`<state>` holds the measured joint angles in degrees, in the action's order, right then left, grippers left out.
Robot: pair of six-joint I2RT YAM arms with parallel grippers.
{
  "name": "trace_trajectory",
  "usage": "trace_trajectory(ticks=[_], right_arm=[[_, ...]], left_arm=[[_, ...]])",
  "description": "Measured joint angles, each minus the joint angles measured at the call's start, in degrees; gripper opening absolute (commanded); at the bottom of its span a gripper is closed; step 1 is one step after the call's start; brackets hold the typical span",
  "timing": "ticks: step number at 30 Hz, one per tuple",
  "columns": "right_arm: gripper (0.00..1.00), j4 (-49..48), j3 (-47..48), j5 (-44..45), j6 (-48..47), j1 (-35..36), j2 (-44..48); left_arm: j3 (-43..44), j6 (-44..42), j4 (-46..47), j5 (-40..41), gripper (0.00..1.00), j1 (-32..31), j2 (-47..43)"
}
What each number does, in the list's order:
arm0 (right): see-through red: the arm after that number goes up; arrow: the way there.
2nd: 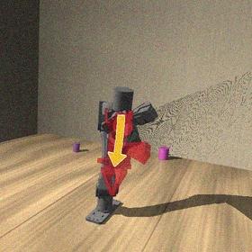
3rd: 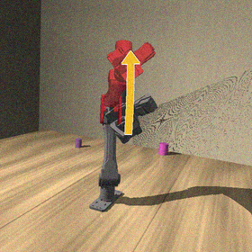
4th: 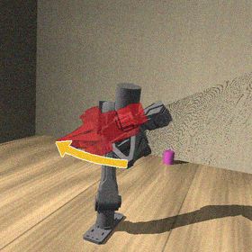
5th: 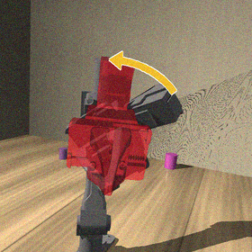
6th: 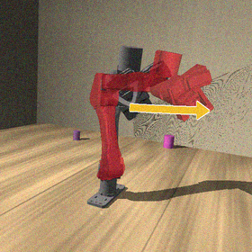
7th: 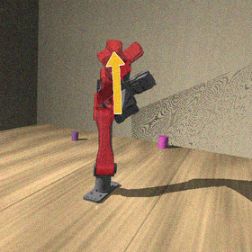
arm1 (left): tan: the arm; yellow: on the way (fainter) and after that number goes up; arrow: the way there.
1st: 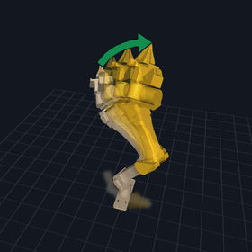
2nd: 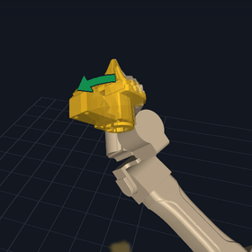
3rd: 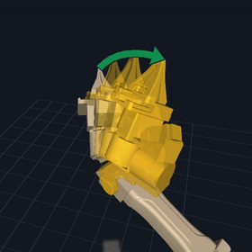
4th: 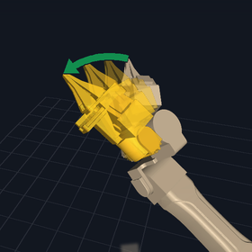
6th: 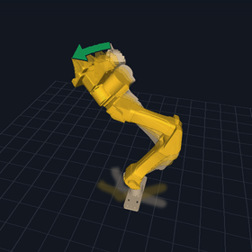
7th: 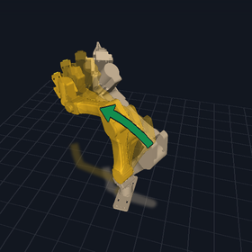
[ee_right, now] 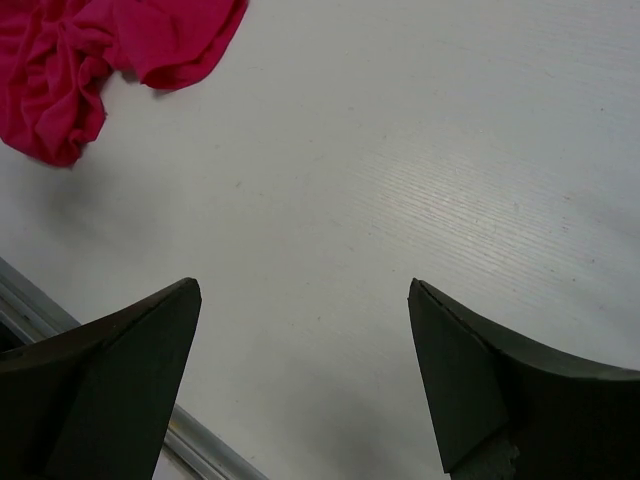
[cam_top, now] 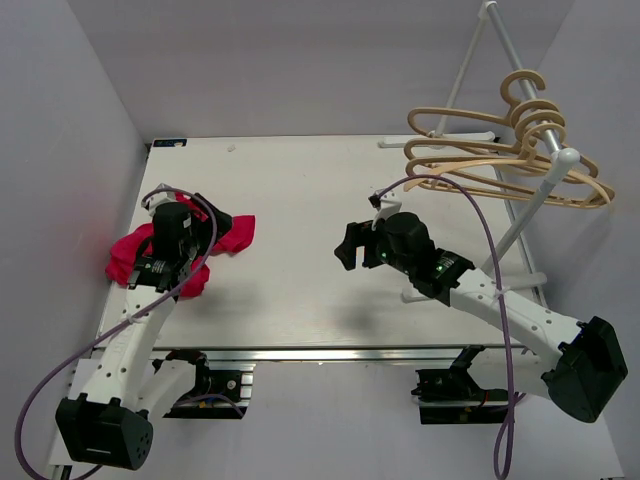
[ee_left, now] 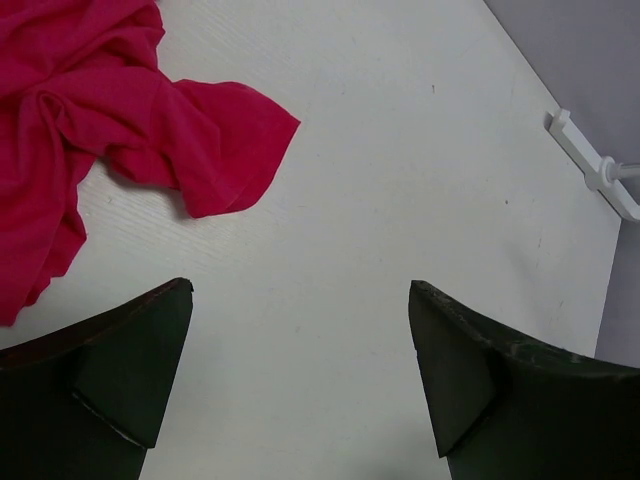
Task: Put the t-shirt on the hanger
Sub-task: Move the T-shirt to the center of the board.
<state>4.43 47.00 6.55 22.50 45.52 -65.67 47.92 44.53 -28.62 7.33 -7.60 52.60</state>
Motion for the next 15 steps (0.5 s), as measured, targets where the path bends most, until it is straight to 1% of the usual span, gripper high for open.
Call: trace_trajectory(ticks=[3, 11, 15], right_arm=[[0.89, 0.1, -0.1, 0.5, 0.5, 0.0, 0.7], [0.90, -1.3, -3.0, 2.7, 1.1, 0.0, 3.7], [0.89, -1.7, -3.1, 3.6, 1.1, 0.0, 3.7]], left_arm=[[0.0, 0.3, -0.6, 0.8, 0.98, 0.0, 0.5], [0.0, 0.9, -2.2, 4.0, 0.98, 0.0, 5.7], [1.0, 0.9, -1.7, 5.6, 0.98, 0.0, 11.6]])
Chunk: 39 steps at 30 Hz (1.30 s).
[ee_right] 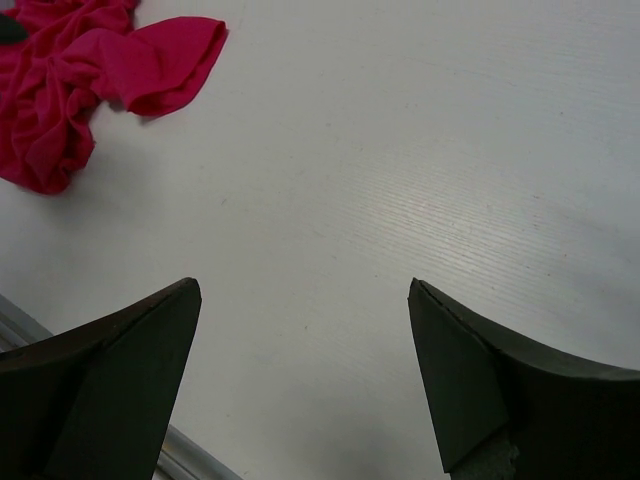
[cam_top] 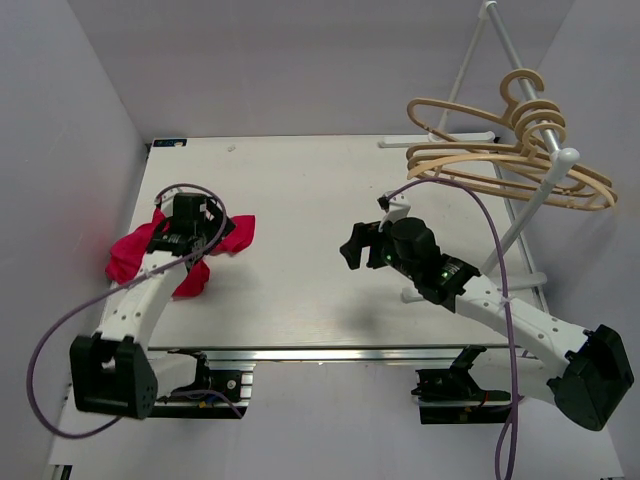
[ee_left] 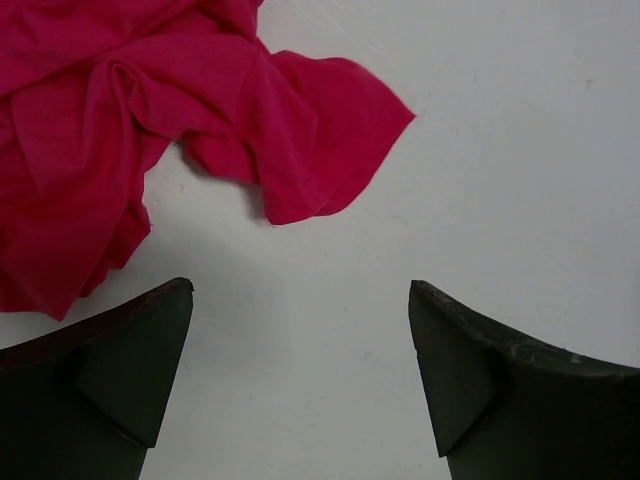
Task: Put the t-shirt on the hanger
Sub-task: Move the T-shirt to the center of the board.
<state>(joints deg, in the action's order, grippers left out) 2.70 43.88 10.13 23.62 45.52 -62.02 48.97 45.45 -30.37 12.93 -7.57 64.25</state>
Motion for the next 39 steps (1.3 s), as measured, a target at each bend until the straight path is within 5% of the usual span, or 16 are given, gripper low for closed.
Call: trace_trajectory(ticks=[12, 14, 15, 16, 19, 23, 29, 30, 32, 33, 39], right_arm=[[0.89, 0.9, -0.1, 6.8, -1.6, 0.0, -2.1], [0.89, 0.7, -0.2, 7.8, -2.2, 0.0, -2.1], [0.89, 0.7, -0.2, 8.2, -2.5, 0.0, -2.1], [0.89, 0.7, -0.2, 8.8, -2.8, 0.0, -2.1], [0.89, 0.7, -0.2, 9.9, -3.3, 0.0, -2.3], [0.88, 0.7, -0.2, 10.6, -4.1, 0.0, -2.4], [0.88, 0.3, -0.2, 10.3, -4.8, 0.0, -2.4], [0.88, 0.3, -0.2, 10.1, -4.8, 0.0, -2.4], [0.88, 0.3, -0.2, 10.0, -4.8, 0.0, -2.4], [0.88, 0.3, -0.2, 9.9, -4.8, 0.0, -2.4], [0.89, 1.0, -0.2, 10.2, -4.8, 0.0, -2.6]], left_arm=[[12.2, 0.6, 1.7, 0.4, 0.97, 11.4, 33.7], [13.8, 0.8, 1.4, 0.4, 0.79, 11.6, 37.2], [15.1, 0.7, 1.0, 0.3, 0.66, 11.4, 38.1], [16.4, 0.7, 1.2, -0.3, 0.41, 11.3, 39.1], [18.4, 0.2, 2.3, -1.8, 0.07, 10.9, 41.2], [21.0, -3.0, 1.7, -1.9, 0.00, 8.2, 41.4], [33.3, -10.8, 1.9, -3.5, 0.00, -7.2, 41.4], [34.4, -12.0, 2.3, -3.5, 0.36, -10.3, 41.3], [35.4, -14.3, 2.6, -2.3, 0.89, -17.0, 40.7], [35.4, -15.2, 2.1, -2.0, 0.98, -19.8, 40.3], [29.2, -13.8, -3.5, 3.6, 0.98, -24.2, 36.2]])
